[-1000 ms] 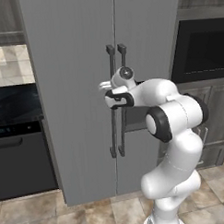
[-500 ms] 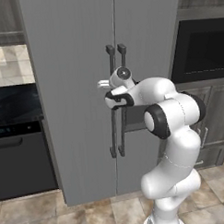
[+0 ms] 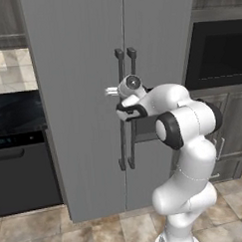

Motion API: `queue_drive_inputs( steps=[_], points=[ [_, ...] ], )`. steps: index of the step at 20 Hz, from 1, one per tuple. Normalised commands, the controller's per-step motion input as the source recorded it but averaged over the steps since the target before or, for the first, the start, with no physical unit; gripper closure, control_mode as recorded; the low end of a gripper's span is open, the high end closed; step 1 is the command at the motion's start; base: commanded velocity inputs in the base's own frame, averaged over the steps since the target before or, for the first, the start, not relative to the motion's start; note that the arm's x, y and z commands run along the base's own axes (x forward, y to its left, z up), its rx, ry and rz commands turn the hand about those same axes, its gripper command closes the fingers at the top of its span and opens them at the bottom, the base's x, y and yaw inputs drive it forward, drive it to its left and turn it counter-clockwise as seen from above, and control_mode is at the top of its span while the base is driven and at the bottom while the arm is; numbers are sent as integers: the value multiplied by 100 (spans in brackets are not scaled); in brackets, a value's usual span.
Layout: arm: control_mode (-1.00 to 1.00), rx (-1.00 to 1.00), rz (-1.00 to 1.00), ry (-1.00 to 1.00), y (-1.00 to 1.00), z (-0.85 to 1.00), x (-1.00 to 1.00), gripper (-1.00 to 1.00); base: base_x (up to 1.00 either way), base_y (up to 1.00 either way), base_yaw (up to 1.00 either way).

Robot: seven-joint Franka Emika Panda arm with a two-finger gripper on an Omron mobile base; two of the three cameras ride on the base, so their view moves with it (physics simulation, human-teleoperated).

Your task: Take the lemon wedge from the fridge and place it on the plate with fish on the dining counter.

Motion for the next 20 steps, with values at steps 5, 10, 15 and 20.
queue_drive_inputs(
  steps=[5,10,15,20],
  points=[
    [-100,0,0,0,0,0,0,100,0,0,0],
    [-100,0,0,0,0,0,0,100,0,0,0],
    [-100,2,0,1,29,5,-45,100,0,0,0],
    [-100,1,9,1,72,16,-76,100,0,0,0]
  ],
)
